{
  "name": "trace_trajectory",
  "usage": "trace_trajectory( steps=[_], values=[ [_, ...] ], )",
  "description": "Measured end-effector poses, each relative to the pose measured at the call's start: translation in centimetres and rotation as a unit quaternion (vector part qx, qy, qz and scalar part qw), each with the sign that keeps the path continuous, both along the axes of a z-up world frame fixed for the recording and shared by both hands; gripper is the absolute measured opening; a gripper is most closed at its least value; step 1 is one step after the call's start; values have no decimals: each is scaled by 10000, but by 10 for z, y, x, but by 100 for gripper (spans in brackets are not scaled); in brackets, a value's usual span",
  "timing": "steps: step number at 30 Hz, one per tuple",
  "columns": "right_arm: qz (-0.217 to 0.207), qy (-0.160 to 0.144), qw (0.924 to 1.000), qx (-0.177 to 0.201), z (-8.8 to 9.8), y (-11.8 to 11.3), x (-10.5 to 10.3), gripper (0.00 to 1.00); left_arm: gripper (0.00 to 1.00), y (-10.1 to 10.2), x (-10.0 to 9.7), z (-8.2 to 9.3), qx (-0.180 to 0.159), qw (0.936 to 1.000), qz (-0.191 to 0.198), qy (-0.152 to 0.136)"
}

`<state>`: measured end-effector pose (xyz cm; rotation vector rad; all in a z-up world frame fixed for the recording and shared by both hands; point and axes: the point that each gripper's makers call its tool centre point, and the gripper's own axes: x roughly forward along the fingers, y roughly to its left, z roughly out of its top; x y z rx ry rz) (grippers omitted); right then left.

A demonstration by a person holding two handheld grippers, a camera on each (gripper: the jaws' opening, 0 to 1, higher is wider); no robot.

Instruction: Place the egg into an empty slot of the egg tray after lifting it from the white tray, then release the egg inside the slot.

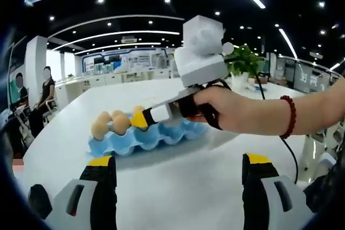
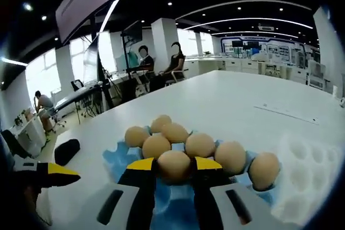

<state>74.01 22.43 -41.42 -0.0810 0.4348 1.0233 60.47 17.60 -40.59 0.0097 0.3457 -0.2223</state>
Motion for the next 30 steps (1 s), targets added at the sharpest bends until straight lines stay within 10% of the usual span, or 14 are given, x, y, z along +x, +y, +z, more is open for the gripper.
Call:
trace_trajectory(
  steps=[30],
  values=[
    [-40, -585, 9983, -62, 9, -8, 4, 31, 97, 2, -1, -3, 23, 10000, 2, 67]
  ],
)
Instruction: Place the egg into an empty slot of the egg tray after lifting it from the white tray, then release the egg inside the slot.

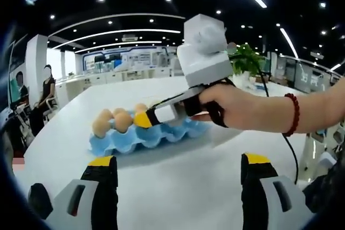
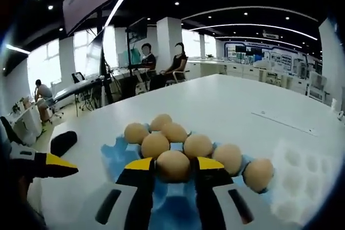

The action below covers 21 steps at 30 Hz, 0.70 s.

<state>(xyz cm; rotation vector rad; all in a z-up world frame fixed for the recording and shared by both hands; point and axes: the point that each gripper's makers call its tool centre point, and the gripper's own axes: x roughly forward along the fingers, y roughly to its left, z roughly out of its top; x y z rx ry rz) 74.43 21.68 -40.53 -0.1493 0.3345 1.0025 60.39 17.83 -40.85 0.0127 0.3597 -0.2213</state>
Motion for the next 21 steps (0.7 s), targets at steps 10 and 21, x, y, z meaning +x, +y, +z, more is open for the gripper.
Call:
trace_trajectory(
  steps=[10, 21],
  values=[
    [66, 263, 9996, 77, -3, -2, -1, 34, 100, -4, 0, 2, -102, 9999, 17, -68],
    [67, 172, 9998, 29, 0, -17, -4, 35, 100, -7, -2, 2, -116, 9999, 12, -98]
  ],
)
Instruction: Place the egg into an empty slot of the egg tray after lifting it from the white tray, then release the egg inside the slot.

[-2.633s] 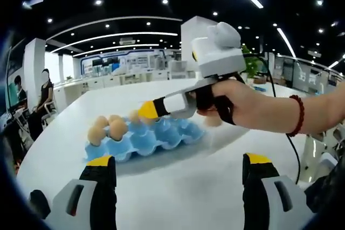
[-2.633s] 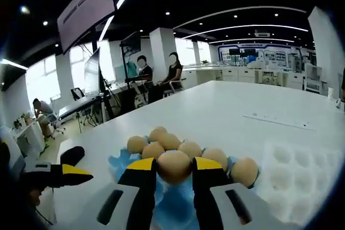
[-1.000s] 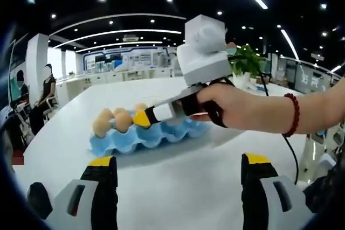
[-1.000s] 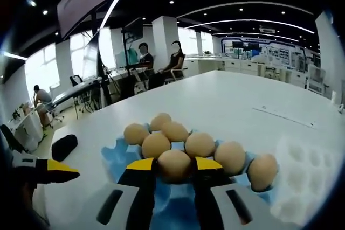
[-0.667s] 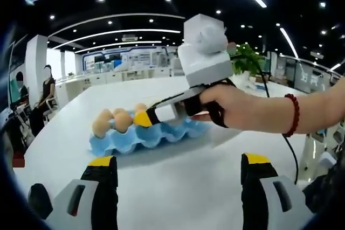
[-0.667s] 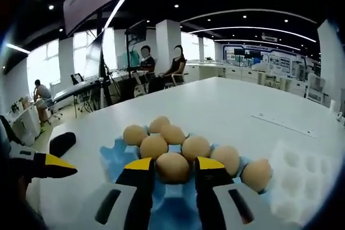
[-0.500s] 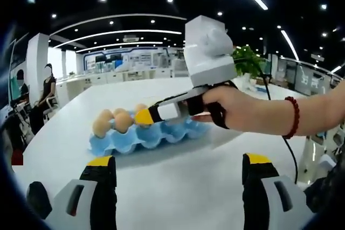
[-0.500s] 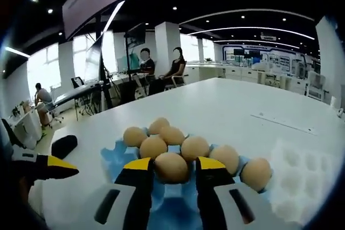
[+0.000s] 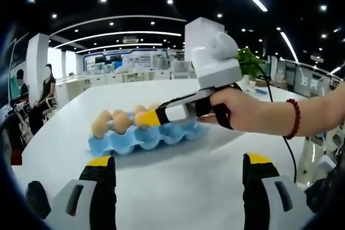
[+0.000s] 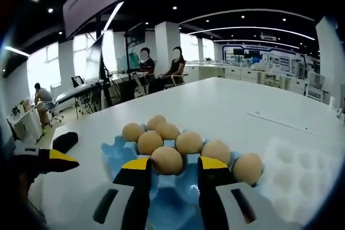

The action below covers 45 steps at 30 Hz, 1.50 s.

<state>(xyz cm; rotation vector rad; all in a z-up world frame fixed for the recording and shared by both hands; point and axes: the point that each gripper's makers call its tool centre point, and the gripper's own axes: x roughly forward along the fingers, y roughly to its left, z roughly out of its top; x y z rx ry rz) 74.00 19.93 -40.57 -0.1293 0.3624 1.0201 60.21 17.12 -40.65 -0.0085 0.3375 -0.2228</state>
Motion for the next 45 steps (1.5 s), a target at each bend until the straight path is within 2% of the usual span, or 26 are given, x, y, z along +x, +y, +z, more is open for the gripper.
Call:
trace_trajectory(
  steps=[25, 31, 45],
  values=[
    [-252, 137, 9996, 17, 1, -47, 11, 35, 100, -7, 6, 3, 49, 10000, -51, -9],
    [-233, 78, 9997, 70, 8, -53, 9, 35, 100, -11, 8, 3, 71, 9999, -76, -4],
    [-371, -24, 9993, -36, 6, -76, 16, 35, 100, -17, 10, 2, 119, 9998, -140, 21]
  ],
)
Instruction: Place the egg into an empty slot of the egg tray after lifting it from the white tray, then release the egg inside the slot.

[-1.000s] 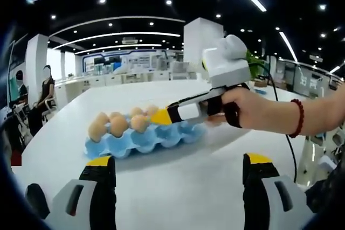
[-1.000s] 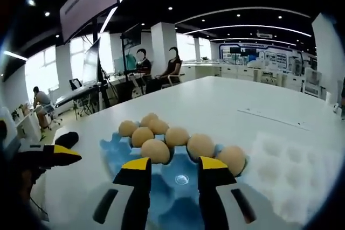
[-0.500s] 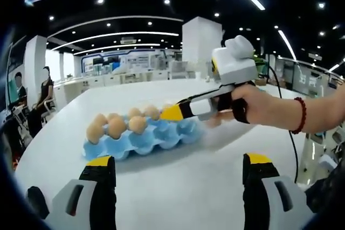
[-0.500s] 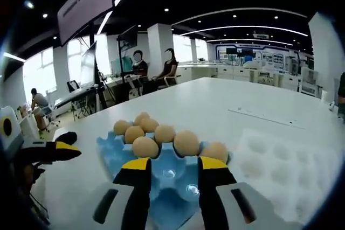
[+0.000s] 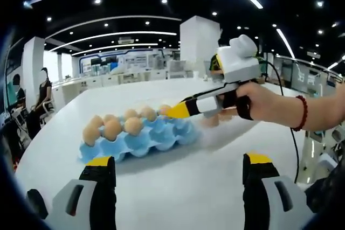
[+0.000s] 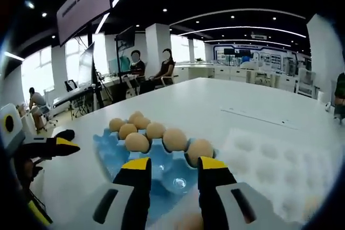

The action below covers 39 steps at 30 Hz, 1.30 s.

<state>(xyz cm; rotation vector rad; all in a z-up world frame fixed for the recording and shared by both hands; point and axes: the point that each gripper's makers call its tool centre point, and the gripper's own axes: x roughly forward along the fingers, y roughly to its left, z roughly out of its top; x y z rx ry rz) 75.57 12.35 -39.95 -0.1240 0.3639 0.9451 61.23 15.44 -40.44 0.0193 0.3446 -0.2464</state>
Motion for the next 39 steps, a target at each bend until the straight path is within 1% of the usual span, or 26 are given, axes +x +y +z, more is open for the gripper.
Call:
trace_trajectory(
  steps=[2, 9, 13, 16, 19, 22, 25, 27, 33, 37, 39],
  values=[
    [-22, -81, 9999, -76, -1, -4, 1, 35, 100, -1, 0, 0, 2, 10000, -13, 3],
    [-112, -79, 9999, 33, 4, -15, 4, 35, 100, -6, 1, -2, 7, 10000, -53, 26],
    [-203, -95, 9997, 30, 4, -29, 5, 35, 100, -8, 2, -2, 11, 10000, -63, 31],
    [-290, -102, 9995, 48, 5, -38, 9, 35, 100, -11, 3, -3, 2, 10000, -90, 36],
    [-395, -39, 9992, 91, 4, -48, 13, 35, 100, -14, 4, -4, 2, 9999, -124, 39],
    [-472, -80, 9988, 48, 4, -57, 17, 35, 100, -17, 5, -3, -8, 9999, -146, 31],
    [-495, -73, 9987, 36, 2, -64, 16, 35, 100, -17, 4, -3, -8, 9999, -156, 28],
    [-514, -140, 9986, -37, -1, -70, 13, 36, 100, -17, 4, -3, -4, 9999, -161, 29],
    [-609, -107, 9981, 22, 0, -83, 20, 36, 100, -20, 4, -3, 4, 9998, -190, 49],
    [-710, -89, 9974, 31, -1, -95, 18, 36, 100, -21, 4, -3, -14, 9998, -189, 45],
    [-758, -157, 9970, -12, 0, -100, 25, 36, 100, -22, 4, -4, -11, 9998, -188, 56]
  ],
)
